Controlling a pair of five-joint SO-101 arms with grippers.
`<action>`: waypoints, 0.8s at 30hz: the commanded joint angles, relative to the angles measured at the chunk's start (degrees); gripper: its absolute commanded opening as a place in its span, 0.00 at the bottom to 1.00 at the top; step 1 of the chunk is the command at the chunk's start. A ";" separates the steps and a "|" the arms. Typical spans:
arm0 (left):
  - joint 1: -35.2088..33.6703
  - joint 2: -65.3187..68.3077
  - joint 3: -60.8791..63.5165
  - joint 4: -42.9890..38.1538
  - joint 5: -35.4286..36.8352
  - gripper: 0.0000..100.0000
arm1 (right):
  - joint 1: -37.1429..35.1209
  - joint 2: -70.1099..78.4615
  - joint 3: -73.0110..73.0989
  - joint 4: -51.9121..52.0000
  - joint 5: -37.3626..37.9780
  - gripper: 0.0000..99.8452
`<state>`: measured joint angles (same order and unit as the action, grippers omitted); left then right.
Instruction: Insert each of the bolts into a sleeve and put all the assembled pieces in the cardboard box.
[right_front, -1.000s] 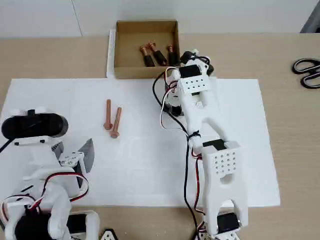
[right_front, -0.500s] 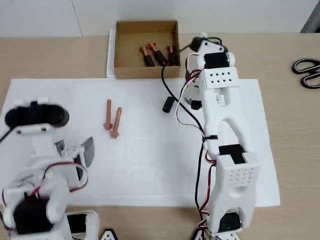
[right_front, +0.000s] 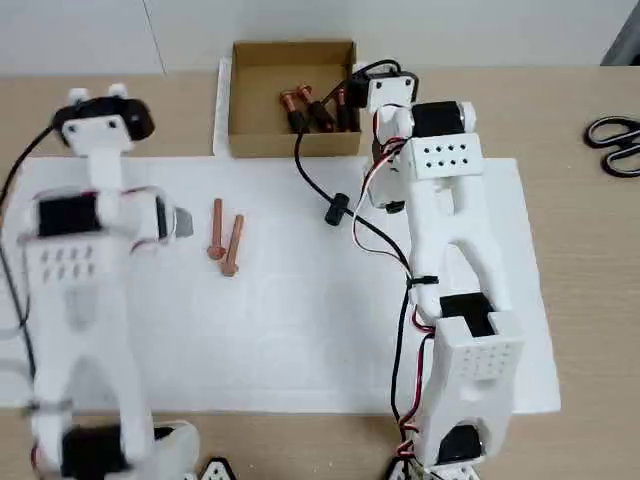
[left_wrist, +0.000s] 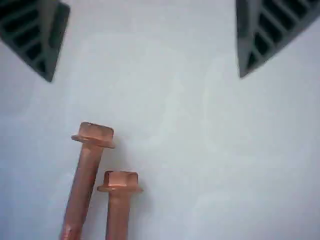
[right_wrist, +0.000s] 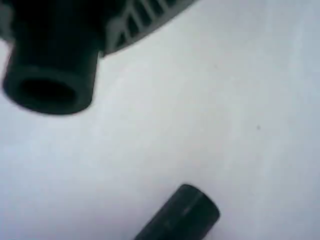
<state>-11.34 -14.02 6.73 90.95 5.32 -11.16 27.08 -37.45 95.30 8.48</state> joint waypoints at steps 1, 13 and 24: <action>0.09 11.16 -5.67 -0.26 0.18 0.17 | 0.31 -3.38 -0.26 0.40 1.23 0.00; 8.00 26.99 -17.27 -1.14 0.26 0.11 | -2.51 -3.21 -0.26 0.31 1.23 0.00; 9.49 37.01 -17.45 -7.38 5.36 0.11 | -3.82 -3.38 -0.26 0.57 1.23 0.00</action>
<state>-2.02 22.29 -8.40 85.14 10.24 -14.86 27.08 -37.45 95.30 9.01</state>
